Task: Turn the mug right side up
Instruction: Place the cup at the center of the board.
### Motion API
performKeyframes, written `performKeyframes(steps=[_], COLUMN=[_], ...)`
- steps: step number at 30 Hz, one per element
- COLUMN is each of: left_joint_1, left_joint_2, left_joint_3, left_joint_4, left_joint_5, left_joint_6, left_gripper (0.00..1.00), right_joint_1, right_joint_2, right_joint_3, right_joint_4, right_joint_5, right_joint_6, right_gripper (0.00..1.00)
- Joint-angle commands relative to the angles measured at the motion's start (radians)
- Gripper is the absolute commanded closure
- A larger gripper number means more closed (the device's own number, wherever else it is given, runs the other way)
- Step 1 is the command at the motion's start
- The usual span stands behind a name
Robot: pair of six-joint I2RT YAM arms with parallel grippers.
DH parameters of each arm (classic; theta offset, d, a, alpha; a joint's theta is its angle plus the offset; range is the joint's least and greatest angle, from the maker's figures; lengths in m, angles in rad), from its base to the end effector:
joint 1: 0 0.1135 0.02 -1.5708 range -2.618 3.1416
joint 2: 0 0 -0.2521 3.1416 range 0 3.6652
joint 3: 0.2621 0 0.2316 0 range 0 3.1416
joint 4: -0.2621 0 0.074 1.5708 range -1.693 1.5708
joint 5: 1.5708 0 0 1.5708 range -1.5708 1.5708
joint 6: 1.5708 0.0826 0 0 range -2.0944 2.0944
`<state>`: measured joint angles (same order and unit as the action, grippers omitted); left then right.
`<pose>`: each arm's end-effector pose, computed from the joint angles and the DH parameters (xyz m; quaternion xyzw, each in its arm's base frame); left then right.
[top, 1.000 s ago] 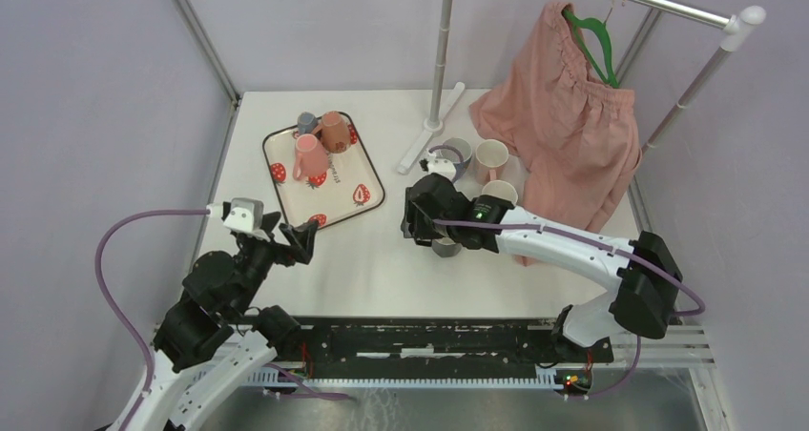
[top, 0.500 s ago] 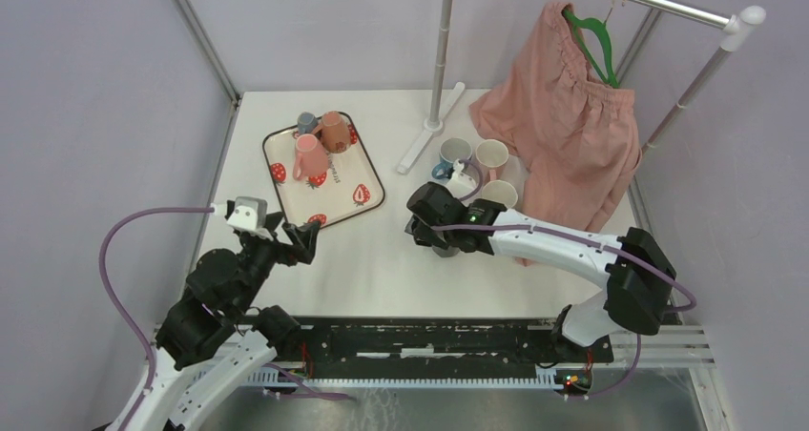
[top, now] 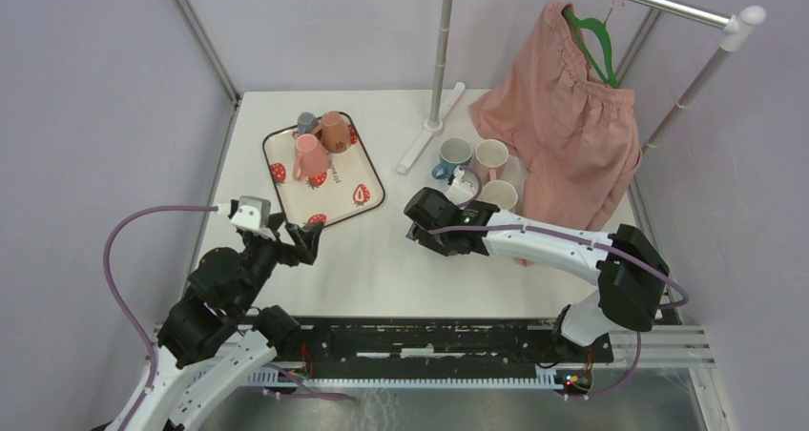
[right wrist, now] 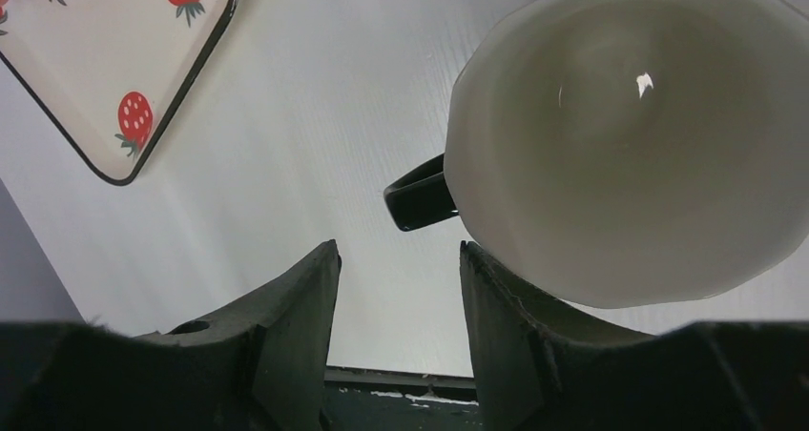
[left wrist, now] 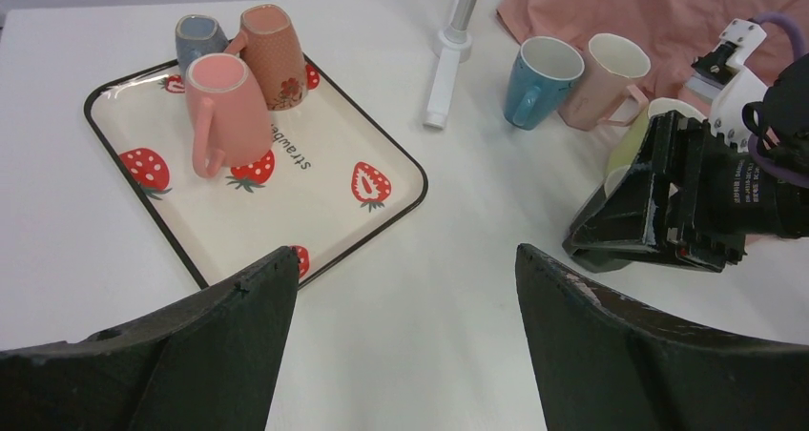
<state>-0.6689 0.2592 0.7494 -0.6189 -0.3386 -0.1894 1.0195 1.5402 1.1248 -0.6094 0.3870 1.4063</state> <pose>0.0924 -0.0381 0.3169 0.0678 0.7456 -0.1557 0.6444 0.1938 0.2557 0.2015 0.2325 0.9174 0.1830 0.2661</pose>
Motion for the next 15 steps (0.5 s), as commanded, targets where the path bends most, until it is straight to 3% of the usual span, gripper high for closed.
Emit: performKeyframes(steps=[1, 15], left_joint_1=[0.002, 0.002], left_joint_2=[0.008, 0.015], left_joint_3=[-0.003, -0.006], left_joint_4=[0.027, 0.026], left_joint_5=[0.004, 0.007], left_joint_6=[-0.009, -0.006], left_gripper=[0.11, 0.10], right_joint_1=[0.001, 0.002], right_joint_2=[0.008, -0.103], right_joint_3=[-0.016, -0.094], right_joint_4=[-0.107, -0.188], right_joint_5=[0.080, 0.171], right_joint_6=[0.039, 0.034], right_gripper=[0.44, 0.45])
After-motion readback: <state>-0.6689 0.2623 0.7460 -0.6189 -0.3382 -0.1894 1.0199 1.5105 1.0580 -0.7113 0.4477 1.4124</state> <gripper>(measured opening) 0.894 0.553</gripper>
